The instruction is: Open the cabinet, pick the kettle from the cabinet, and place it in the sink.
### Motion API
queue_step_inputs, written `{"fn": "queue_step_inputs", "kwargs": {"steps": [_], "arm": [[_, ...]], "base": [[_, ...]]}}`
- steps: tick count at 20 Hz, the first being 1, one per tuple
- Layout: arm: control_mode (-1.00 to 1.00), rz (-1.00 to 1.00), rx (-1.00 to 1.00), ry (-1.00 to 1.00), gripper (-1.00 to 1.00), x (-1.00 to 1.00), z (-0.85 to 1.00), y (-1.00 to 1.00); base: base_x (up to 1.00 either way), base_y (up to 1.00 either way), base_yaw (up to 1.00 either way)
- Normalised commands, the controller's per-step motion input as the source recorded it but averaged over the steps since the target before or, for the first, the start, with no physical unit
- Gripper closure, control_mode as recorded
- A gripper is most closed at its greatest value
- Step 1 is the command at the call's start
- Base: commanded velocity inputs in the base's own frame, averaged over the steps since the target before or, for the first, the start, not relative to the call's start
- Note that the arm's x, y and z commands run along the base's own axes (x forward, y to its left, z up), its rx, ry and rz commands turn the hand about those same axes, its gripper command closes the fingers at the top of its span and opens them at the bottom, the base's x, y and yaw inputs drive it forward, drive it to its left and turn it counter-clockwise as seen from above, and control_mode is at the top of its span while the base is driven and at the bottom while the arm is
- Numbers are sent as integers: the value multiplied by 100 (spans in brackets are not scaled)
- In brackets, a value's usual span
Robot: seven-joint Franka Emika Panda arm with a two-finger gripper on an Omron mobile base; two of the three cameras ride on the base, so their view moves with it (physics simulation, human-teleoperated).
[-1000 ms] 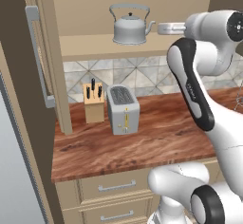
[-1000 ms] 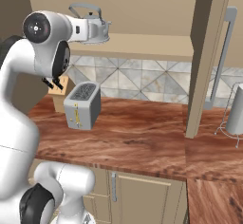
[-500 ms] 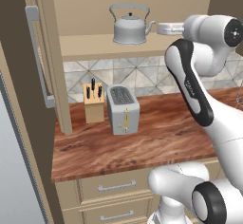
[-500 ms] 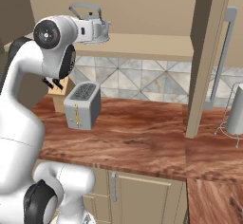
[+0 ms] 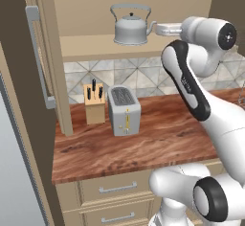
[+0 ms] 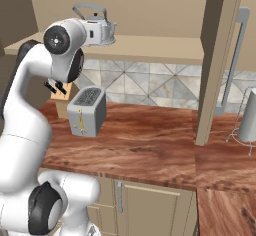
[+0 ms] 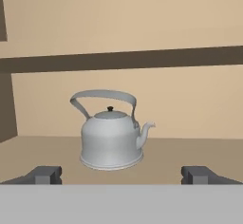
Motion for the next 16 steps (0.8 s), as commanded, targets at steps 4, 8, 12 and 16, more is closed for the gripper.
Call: {"fn": "queue_step_inputs", "kwargs": {"steps": [4, 8, 12, 16], "arm": [[-100, 0, 0, 0, -100, 19, 0, -5], [-100, 0, 0, 0, -100, 17, 0, -3], [-100, 0, 0, -1, -100, 19, 0, 0], [-100, 0, 0, -3, -100, 19, 0, 0]], "base": [[0, 0, 0], [0, 0, 0], [0, 0, 0], [0, 0, 0]]}}
